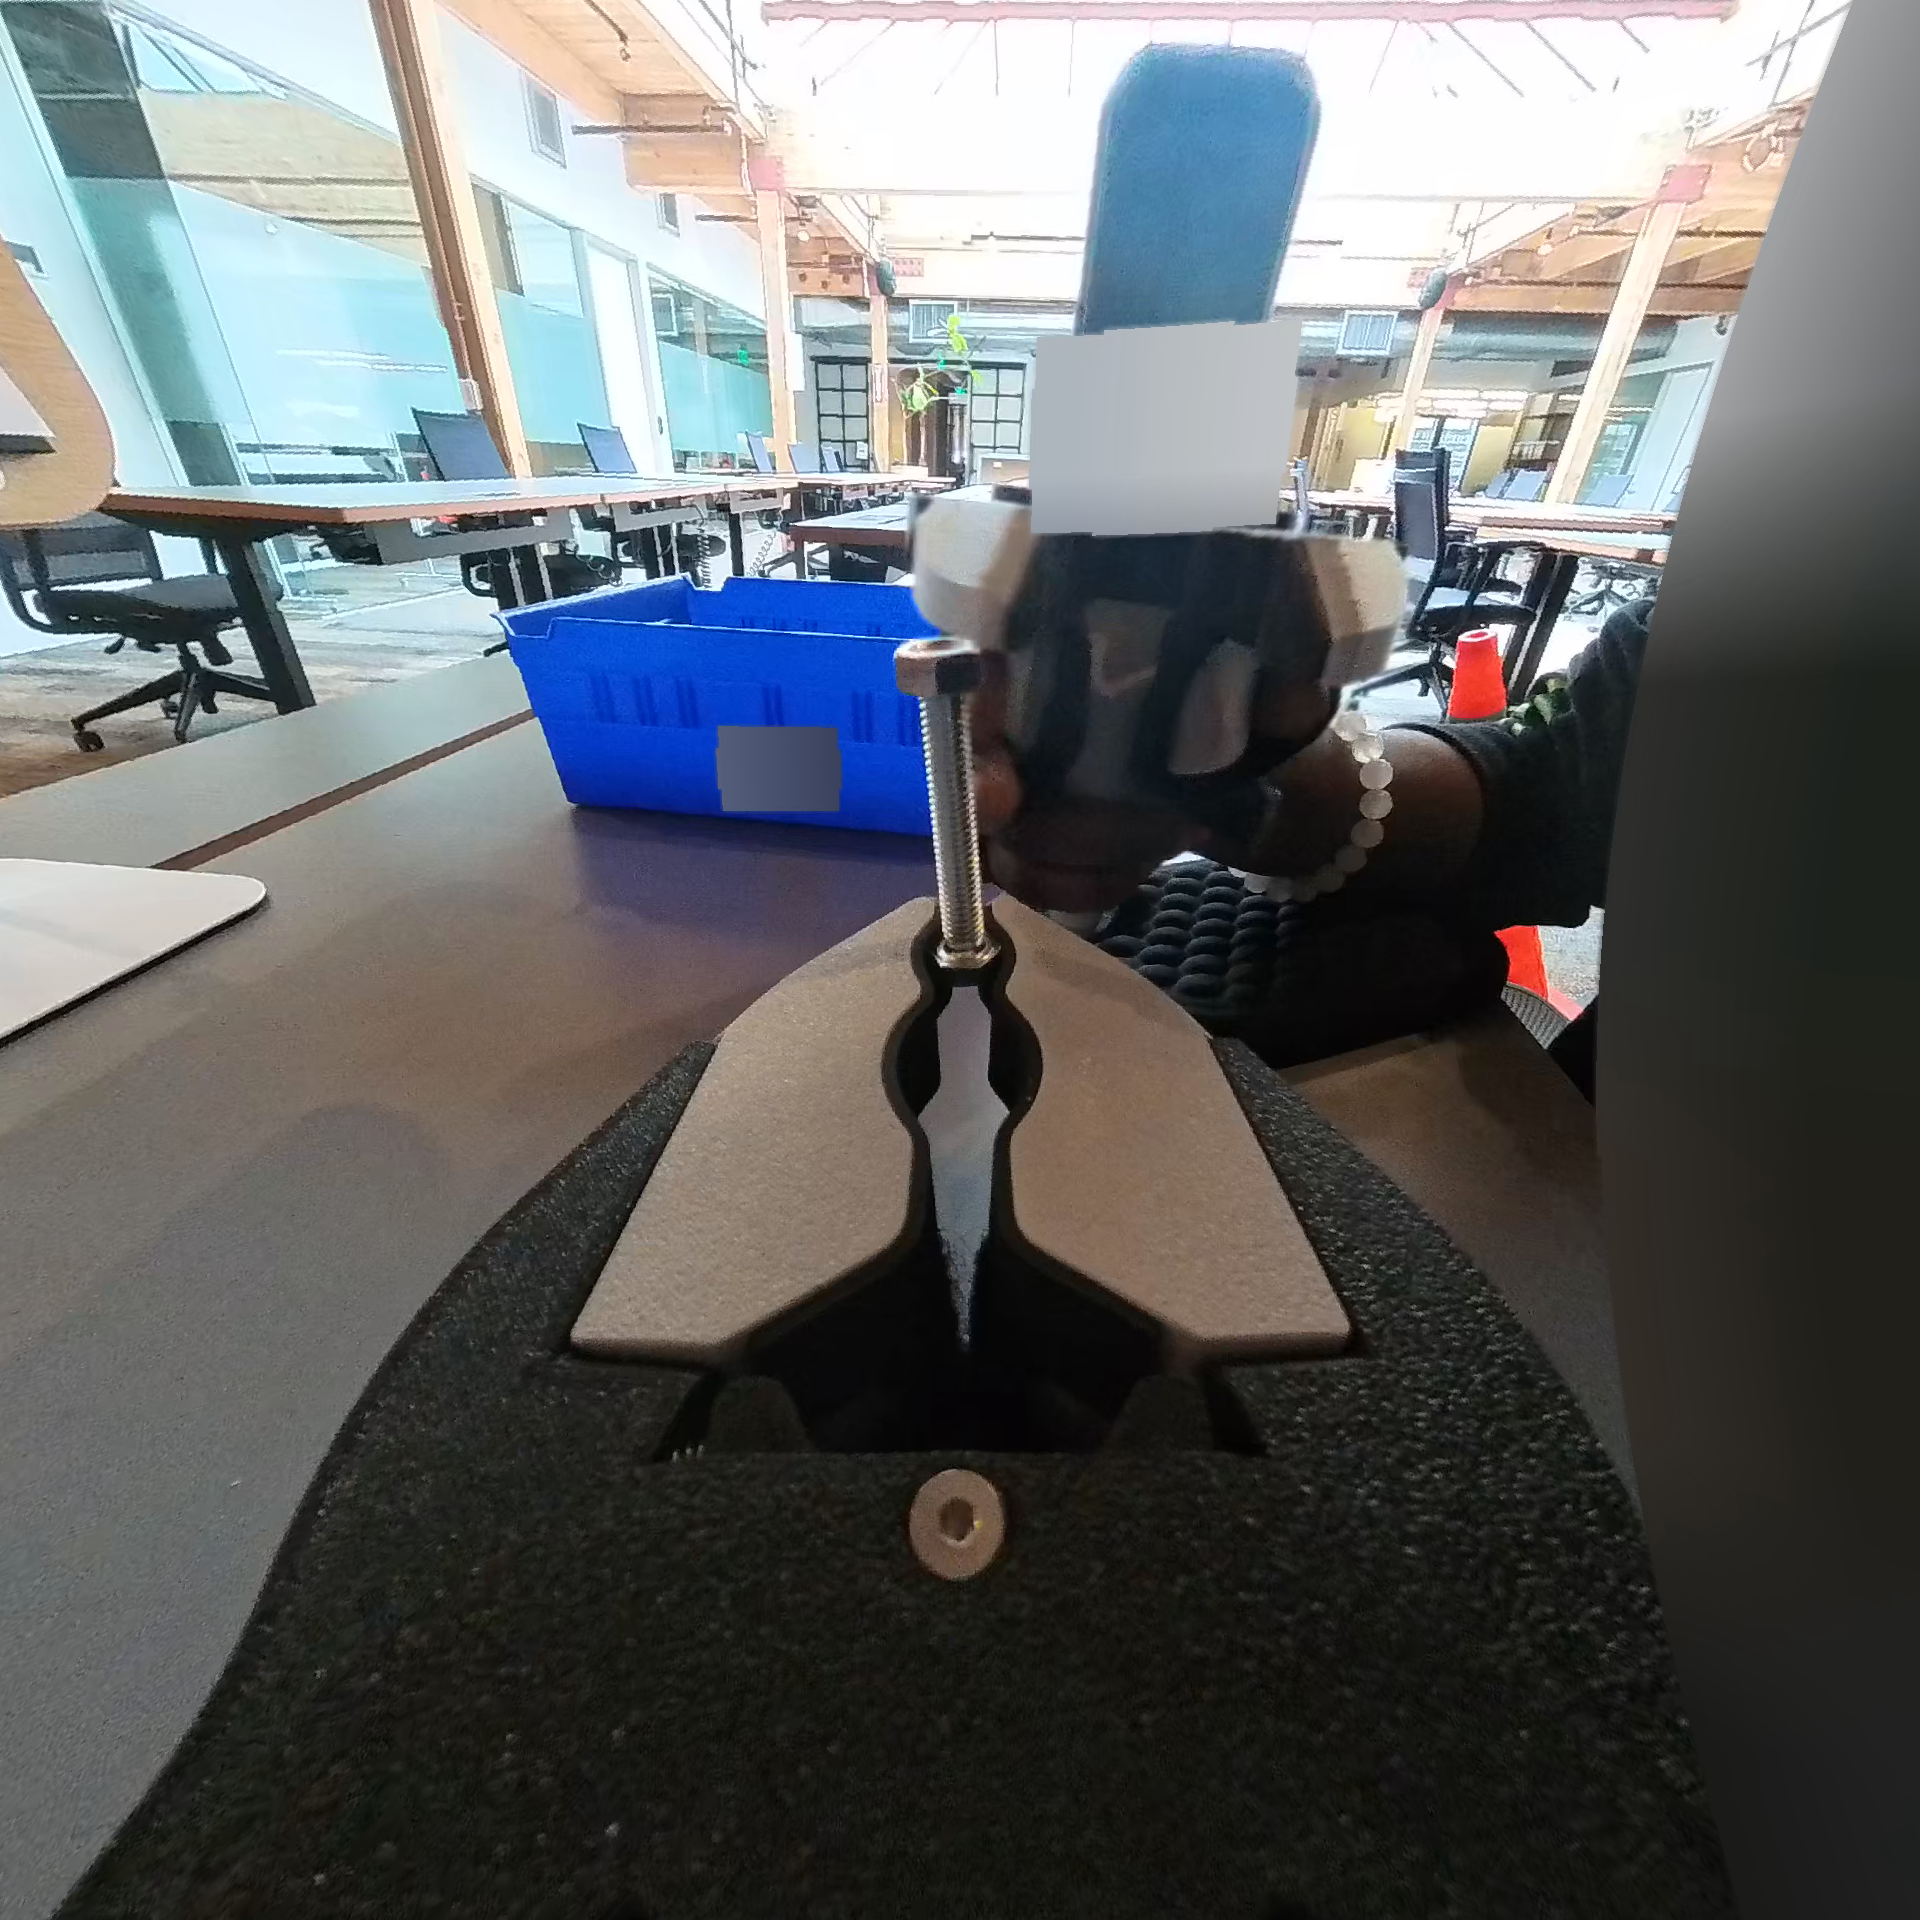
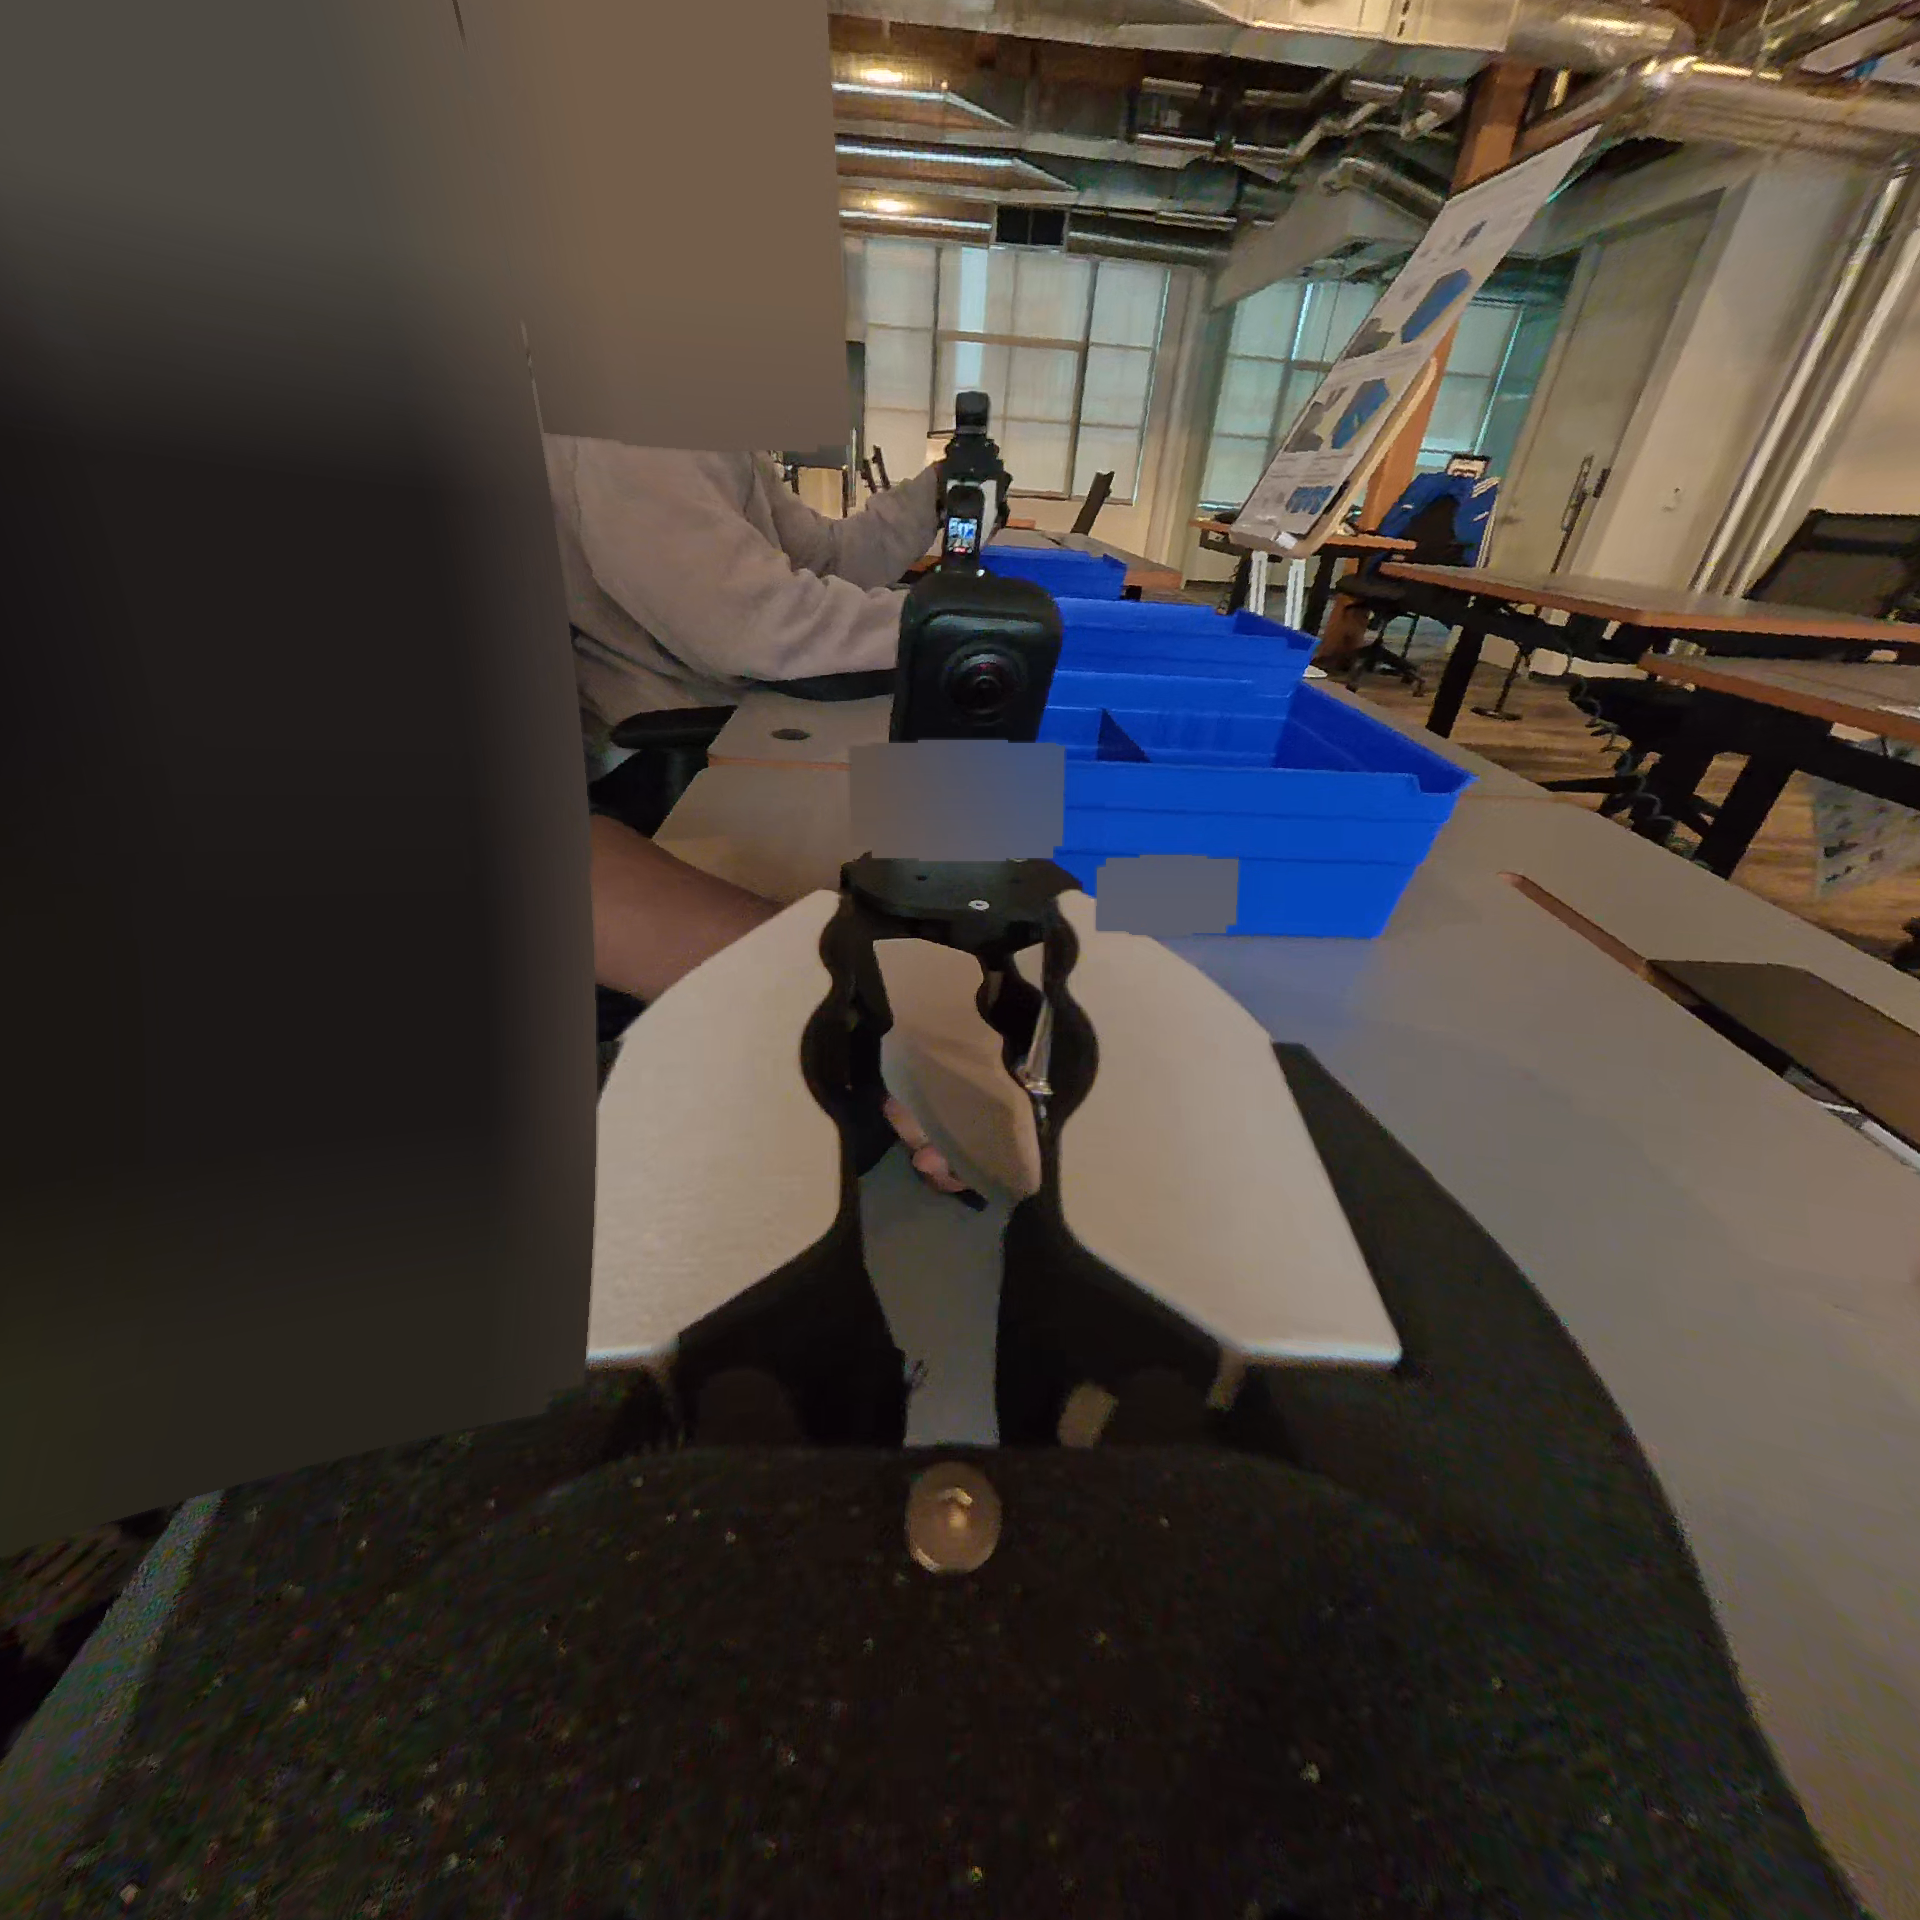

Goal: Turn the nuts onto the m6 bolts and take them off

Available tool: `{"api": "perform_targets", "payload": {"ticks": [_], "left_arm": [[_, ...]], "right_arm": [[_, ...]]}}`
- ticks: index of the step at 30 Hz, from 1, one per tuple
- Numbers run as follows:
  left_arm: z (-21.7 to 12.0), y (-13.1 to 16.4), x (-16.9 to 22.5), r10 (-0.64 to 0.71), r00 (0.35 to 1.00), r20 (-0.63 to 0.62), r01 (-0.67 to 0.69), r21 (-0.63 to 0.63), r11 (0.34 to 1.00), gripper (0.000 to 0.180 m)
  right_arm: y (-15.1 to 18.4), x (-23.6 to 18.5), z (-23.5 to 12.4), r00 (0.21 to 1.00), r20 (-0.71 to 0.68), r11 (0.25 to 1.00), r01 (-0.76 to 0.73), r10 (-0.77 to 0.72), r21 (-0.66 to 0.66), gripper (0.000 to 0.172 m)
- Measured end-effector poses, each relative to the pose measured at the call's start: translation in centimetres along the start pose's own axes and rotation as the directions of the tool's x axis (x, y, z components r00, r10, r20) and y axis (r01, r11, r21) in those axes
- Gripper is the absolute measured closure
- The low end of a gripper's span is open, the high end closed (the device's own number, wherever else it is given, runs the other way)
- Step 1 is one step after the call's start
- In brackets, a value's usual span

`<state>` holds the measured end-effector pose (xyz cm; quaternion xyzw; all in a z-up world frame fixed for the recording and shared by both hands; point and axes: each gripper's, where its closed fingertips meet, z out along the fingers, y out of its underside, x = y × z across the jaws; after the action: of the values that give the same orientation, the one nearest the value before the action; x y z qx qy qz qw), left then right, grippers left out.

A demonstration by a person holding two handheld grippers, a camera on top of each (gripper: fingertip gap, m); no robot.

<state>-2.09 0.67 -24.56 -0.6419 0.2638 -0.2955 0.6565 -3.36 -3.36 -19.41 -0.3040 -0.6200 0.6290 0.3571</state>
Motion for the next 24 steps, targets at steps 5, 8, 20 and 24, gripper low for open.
{"api": "perform_targets", "payload": {"ticks": [5,8,20,24], "left_arm": [[0.0,0.01,-0.02,-0.001,1.0,0.002,0.001,-0.001,1.0,0.176],[-0.03,0.0,-0.05,-0.002,1.0,0.005,0.002,-0.001,1.0,0.176],[-0.03,0.01,-0.02,-0.002,1.0,0.006,0.002,-0.002,1.0,0.176],[-0.04,0.0,-0.05,-0.003,1.0,0.007,0.003,-0.001,1.0,0.176]], "right_arm": [[0.27,0.23,0.28,1.0,-0.015,1.0,-0.006,0.006,-0.015,0.109],[0.19,-0.2,0.12,1.0,0.004,1.0,0.02,-0.02,-0.013,0.136],[0.03,0.19,0.0,1.0,-0.015,1.0,0.011,-0.011,-0.001,0.136],[0.68,0.03,0.45,1.0,-0.003,0.999,-0.005,0.005,-0.039,0.11]]}}
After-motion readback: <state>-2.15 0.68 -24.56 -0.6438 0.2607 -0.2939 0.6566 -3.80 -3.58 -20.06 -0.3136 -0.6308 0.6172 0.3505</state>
